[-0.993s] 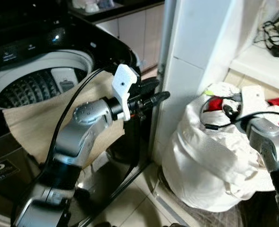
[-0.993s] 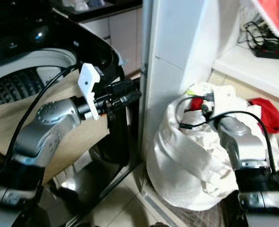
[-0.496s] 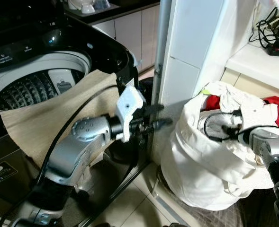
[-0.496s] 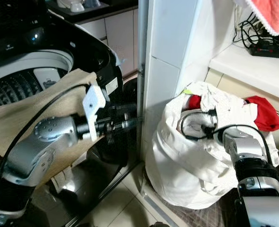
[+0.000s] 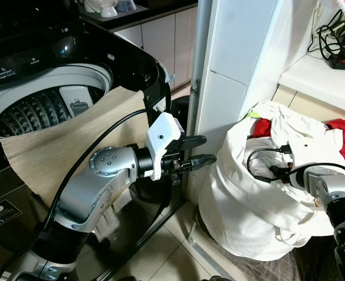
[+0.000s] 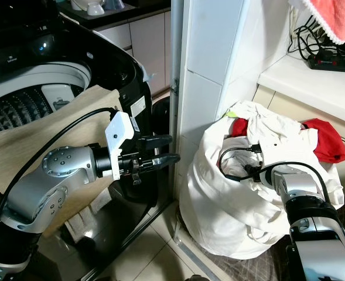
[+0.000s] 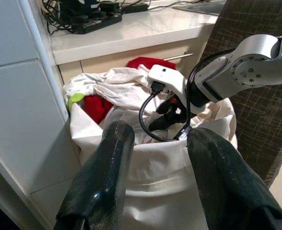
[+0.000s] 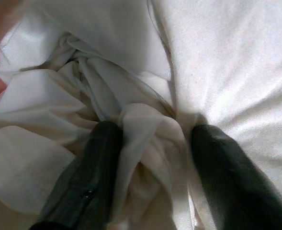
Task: Clothes washing
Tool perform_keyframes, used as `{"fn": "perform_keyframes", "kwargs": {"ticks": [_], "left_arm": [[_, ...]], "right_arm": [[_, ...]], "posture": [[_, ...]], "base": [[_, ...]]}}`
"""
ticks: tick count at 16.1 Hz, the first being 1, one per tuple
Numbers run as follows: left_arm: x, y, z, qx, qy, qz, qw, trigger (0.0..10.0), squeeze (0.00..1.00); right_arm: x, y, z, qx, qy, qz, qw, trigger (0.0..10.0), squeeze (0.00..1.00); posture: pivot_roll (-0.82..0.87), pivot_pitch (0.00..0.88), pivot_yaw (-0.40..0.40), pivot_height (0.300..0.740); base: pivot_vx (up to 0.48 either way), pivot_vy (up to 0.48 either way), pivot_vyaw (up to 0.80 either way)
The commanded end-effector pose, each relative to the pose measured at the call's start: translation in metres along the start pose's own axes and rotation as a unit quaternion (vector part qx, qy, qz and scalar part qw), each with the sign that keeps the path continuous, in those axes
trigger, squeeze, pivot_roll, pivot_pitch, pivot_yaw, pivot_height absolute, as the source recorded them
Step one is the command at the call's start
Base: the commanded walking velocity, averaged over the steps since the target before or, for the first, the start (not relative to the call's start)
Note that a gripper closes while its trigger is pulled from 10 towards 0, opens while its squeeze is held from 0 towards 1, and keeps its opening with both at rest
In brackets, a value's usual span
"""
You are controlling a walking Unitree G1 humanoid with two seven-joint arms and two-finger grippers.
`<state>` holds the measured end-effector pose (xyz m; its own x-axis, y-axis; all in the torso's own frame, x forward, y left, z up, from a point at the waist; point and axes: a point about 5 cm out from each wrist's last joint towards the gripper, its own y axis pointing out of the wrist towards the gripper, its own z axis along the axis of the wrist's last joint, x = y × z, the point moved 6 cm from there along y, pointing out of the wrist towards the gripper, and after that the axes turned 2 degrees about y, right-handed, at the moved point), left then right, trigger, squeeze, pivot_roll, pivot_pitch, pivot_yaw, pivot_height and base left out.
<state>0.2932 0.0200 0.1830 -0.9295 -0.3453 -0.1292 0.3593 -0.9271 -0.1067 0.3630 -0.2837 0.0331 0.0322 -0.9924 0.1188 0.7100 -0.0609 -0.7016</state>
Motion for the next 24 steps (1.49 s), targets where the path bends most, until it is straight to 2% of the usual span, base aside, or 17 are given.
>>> {"fn": "perform_keyframes", "kwargs": {"ticks": [1, 11, 17, 19, 21, 23, 24], "left_arm": [[0.003, 0.000, 0.002, -0.005, 0.008, -0.009, 1.000, 10.0, 0.00], [0.004, 0.001, 0.001, -0.004, 0.007, -0.010, 1.000, 10.0, 0.00], [0.004, 0.001, 0.002, -0.003, 0.006, -0.009, 1.000, 10.0, 0.00], [0.003, 0.001, 0.002, -0.002, 0.007, -0.006, 1.000, 10.0, 0.00], [-0.001, 0.002, 0.004, 0.004, 0.011, 0.009, 1.000, 10.0, 0.00], [-0.011, 0.004, 0.011, 0.019, 0.022, 0.041, 0.999, 10.0, 0.00], [-0.021, 0.006, 0.023, 0.043, 0.023, 0.067, 0.997, 10.0, 0.00]], "right_arm": [[0.002, 0.000, -0.001, -0.004, 0.002, 0.003, 1.000, 0.0, 0.00], [0.002, -0.001, -0.001, 0.002, -0.001, 0.015, 1.000, 0.0, 0.00], [-0.008, -0.006, 0.003, 0.009, 0.015, 0.066, 0.998, 0.0, 0.00], [-0.010, -0.017, 0.013, 0.032, 0.045, 0.103, 0.993, 0.0, 0.00], [-0.004, -0.032, 0.028, 0.067, 0.067, 0.118, 0.988, 0.0, 0.00], [-0.004, -0.057, 0.054, 0.128, 0.095, 0.151, 0.976, 0.0, 0.00], [-0.011, -0.086, 0.082, 0.188, 0.125, 0.200, 0.953, 0.0, 0.00]], "posture": [[-0.09, 0.000, 0.046, 0.740], [-0.10, 0.000, 0.044, 0.740], [-0.10, 0.000, 0.042, 0.740], [-0.10, 0.000, 0.041, 0.740], [-0.10, 0.000, 0.043, 0.740], [-0.10, 0.000, 0.044, 0.740], [-0.11, 0.000, 0.045, 0.740]], "base": [[0.000, 0.000, 0.00], [0.000, 0.000, 0.00], [0.000, 0.000, 0.00], [0.000, 0.000, 0.00], [0.000, 0.000, 0.00], [0.000, 0.000, 0.00], [0.000, 0.000, 0.00]]}}
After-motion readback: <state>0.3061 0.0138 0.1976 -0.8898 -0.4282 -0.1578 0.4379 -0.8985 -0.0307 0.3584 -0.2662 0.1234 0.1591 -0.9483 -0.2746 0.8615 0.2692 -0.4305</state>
